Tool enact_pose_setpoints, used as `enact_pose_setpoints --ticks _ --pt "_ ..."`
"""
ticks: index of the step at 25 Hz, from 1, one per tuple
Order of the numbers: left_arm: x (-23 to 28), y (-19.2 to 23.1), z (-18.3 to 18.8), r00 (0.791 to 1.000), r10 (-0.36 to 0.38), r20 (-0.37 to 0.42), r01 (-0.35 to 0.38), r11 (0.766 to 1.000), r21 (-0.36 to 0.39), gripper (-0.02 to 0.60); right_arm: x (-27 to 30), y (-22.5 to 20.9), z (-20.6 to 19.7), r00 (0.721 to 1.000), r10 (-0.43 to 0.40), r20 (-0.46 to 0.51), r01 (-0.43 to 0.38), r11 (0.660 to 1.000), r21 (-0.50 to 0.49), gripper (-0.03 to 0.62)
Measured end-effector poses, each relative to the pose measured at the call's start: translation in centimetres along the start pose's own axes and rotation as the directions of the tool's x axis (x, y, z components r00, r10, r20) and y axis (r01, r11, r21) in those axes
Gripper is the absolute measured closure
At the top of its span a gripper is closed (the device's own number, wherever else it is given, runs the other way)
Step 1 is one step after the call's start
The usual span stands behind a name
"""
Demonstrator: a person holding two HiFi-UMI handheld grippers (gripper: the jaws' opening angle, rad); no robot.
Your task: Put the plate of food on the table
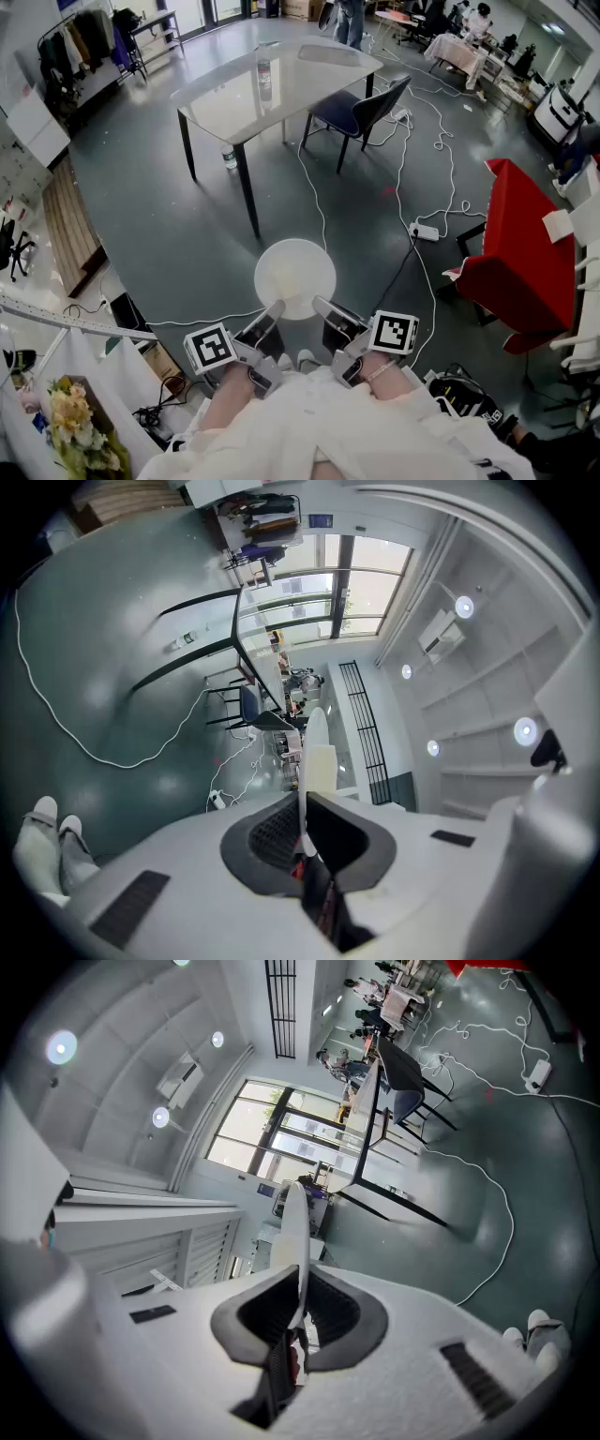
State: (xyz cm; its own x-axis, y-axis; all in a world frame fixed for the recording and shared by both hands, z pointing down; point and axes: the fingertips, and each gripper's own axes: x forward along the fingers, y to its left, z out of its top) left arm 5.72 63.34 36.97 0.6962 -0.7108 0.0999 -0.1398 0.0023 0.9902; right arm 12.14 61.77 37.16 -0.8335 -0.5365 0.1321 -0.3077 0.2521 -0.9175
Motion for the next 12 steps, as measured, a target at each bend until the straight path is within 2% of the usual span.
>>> enact_pose_setpoints --ticks 3,7,12 --pt "0.30 0.13 -0.07 1.000 -0.003 0.000 0.003 1.000 -0.002 0.557 -0.06 -0.51 -0.05 1.000 0.002 0.004 -0.002 1.000 0.029 0.580" --pt "0.31 0.48 0.05 1.000 0.005 0.004 -0.005 1.000 0.005 0.557 0.09 -0.71 0.16 1.000 -0.004 -0.008 0.004 1.000 -0.015 0.580" --pt "0.64 0.29 0.24 1.000 0.007 0.011 -0.007 1.000 0.004 0.557 0.27 -0.59 0.43 1.000 0.003 -0.013 -0.003 1.000 0.011 0.580"
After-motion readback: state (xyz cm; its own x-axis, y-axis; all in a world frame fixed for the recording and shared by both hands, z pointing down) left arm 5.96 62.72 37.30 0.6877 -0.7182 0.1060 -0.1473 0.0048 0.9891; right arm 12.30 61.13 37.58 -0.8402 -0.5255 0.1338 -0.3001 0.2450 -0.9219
